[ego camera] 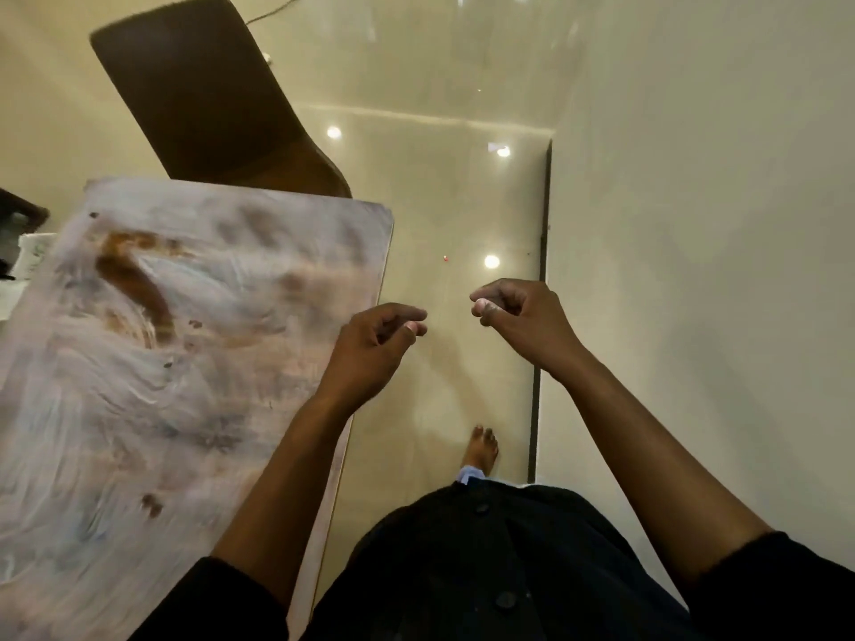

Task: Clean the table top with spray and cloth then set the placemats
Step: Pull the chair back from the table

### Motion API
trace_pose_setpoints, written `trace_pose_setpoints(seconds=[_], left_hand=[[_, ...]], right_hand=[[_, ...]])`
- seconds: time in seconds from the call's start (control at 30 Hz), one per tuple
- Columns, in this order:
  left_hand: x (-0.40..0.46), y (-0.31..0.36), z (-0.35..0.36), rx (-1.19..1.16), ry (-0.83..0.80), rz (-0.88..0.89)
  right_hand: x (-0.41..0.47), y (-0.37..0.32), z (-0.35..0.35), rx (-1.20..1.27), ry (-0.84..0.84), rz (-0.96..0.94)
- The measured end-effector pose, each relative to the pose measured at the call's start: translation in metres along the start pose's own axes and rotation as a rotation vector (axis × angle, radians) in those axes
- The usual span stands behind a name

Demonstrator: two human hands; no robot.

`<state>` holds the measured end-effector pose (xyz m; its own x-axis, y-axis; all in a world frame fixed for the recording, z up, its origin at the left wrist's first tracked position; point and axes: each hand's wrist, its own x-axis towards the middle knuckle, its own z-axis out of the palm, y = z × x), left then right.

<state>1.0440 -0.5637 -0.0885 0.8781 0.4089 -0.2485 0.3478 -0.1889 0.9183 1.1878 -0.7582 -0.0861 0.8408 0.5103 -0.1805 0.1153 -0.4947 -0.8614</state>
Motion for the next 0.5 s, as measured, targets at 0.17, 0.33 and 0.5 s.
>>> trace_pose_setpoints(seconds=[0.17, 0.33, 0.5], left_hand=[[0.097, 0.033, 0.014, 0.022, 0.051, -0.023], [0.193, 0.055, 0.01, -0.004, 0.104, -0.036], [0.306, 0.056, -0.009, -0.049, 0.184, -0.075]], right_hand=[[0.113, -0.011, -0.03, -0.048, -0.092, -0.08], [0.224, -0.023, -0.053, -0.066, -0.148, -0.109], [0.348, -0.037, -0.058, -0.139, -0.216, -0.152]])
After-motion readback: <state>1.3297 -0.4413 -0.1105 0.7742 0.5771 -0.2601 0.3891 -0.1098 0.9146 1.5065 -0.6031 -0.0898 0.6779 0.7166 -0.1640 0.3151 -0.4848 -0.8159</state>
